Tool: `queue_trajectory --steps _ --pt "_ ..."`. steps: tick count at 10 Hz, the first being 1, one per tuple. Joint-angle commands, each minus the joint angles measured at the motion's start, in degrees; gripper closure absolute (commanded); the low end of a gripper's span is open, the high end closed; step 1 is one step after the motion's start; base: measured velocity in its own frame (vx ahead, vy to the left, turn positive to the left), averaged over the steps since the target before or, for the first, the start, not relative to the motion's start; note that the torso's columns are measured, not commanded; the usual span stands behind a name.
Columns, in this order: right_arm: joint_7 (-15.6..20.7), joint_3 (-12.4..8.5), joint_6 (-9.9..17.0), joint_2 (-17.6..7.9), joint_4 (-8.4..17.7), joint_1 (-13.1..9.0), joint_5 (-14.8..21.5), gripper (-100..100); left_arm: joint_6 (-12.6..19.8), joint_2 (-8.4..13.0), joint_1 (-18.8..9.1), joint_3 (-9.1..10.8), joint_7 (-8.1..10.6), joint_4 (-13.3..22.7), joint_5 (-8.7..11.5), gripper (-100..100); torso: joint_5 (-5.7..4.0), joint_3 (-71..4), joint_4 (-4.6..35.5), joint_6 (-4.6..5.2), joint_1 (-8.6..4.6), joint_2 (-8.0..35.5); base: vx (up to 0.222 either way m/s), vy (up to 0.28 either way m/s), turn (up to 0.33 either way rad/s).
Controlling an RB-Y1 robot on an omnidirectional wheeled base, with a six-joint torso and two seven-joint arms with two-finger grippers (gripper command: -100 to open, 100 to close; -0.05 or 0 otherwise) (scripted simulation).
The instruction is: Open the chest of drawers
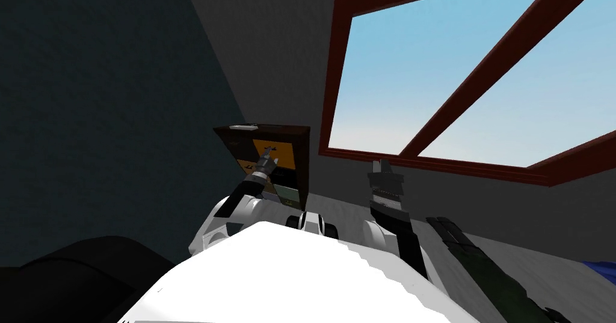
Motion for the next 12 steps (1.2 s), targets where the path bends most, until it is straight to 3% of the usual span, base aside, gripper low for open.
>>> queue_trajectory --steps 1,2,3,4,5,6,7,12 --pt "0.0 0.0 0.0 0.0 0.0 0.0 0.0 0 0.8 -1.0 -2.7 3.11 -0.35 1.7 -1.1 -100 0.06 0.1 0.1 0.07 0.14 0.2 -0.083 0.032 -0.276" --pt "0.0 0.0 0.0 0.0 0.0 0.0 0.0 0 1.6 -2.1 -5.3 5.19 -0.69 3.3 -2.1 -100 0.03 0.1 0.1 -0.03 0.05 0.1 -0.123 0.047 -0.379" --pt "0.0 0.0 0.0 0.0 0.0 0.0 0.0 0 1.6 -2.1 -5.3 6.22 -0.69 3.3 -2.1 -100 -0.01 0.0 0.0 0.02 -0.08 0.0 -0.111 0.055 -0.175" --pt "0.0 0.0 0.0 0.0 0.0 0.0 0.0 0 2.4 -3.1 -8.0 8.75 -1.04 5.0 -3.2 -100 -0.04 -0.1 0.0 -0.05 -0.16 -0.2 -0.132 0.055 -0.375" --pt "0.0 0.0 0.0 0.0 0.0 0.0 0.0 0 2.4 -3.1 -8.0 9.33 -1.04 5.0 -3.2 -100 -0.06 -0.1 -0.1 0.04 -0.25 -0.2 -0.113 0.030 -0.221" --pt "0.0 0.0 0.0 0.0 0.0 0.0 0.0 0 3.2 -4.1 -10.3 11.61 -1.38 6.6 -4.2 -100 -0.08 -0.2 -0.1 -0.03 -0.32 -0.3 -0.115 0.014 -0.394" --pt "0.0 0.0 0.0 0.0 0.0 0.0 0.0 0 3.2 -4.1 -10.6 12.44 -1.38 6.6 -4.2 -100 -0.09 -0.2 -0.1 0.04 -0.35 -0.3 -0.084 0.014 -0.199" --pt "0.0 0.0 0.0 0.0 0.0 0.0 0.0 0 5.5 -7.2 -18.0 20.87 -2.42 11.6 -7.4 -100 -0.05 -0.1 -0.1 -0.04 -0.20 -0.2 -0.103 0.010 -0.304"
